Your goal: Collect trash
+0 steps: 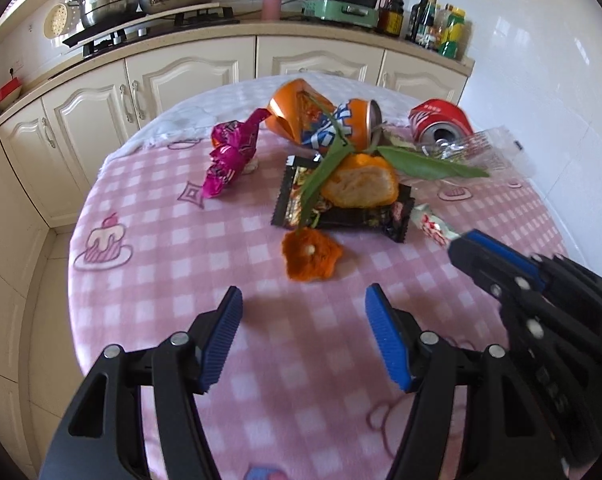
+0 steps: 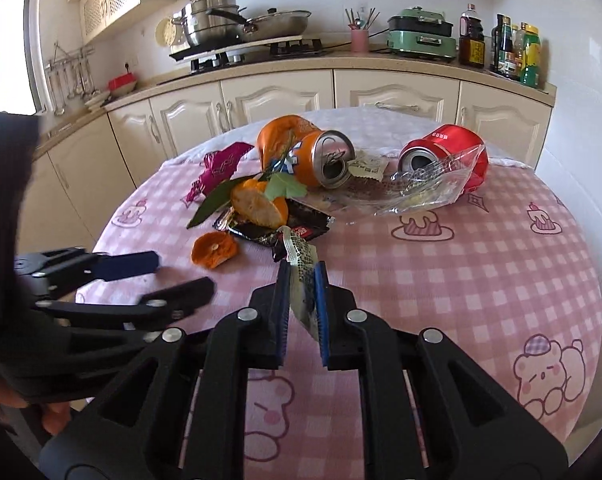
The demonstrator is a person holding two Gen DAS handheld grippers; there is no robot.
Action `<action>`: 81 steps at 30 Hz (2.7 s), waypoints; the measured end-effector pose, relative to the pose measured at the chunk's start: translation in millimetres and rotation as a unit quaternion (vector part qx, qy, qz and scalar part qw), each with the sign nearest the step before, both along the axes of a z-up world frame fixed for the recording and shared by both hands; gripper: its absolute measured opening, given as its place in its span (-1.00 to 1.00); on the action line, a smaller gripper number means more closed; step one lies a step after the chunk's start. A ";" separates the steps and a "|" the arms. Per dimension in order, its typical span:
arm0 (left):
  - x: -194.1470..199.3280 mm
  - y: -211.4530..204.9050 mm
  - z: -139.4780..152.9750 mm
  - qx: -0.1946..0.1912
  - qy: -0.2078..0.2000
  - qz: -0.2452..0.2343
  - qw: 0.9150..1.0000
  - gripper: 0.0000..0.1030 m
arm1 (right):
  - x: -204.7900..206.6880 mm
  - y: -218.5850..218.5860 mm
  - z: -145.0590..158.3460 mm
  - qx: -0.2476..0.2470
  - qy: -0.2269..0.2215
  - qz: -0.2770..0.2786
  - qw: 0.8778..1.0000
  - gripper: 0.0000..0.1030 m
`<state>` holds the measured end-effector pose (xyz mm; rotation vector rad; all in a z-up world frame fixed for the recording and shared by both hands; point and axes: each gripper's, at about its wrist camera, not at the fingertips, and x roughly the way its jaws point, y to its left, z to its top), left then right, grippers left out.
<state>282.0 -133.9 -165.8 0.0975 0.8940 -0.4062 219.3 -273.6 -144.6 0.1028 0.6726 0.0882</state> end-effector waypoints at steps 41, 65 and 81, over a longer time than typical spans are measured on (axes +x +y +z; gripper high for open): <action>-75.4 213.1 8.6 -0.115 -0.040 0.144 0.982 -0.34 | -11.7 202.6 19.2 -0.007 -0.009 0.168 0.986 -0.76; -0.3 406.7 -168.8 -0.113 0.096 0.316 0.937 -0.34 | 89.4 410.4 -150.2 -0.016 0.128 0.270 0.954 -0.76; 6.4 437.0 -219.3 -0.155 0.117 0.361 0.912 0.10 | 107.2 437.2 -187.6 -0.030 0.163 0.259 0.952 -0.76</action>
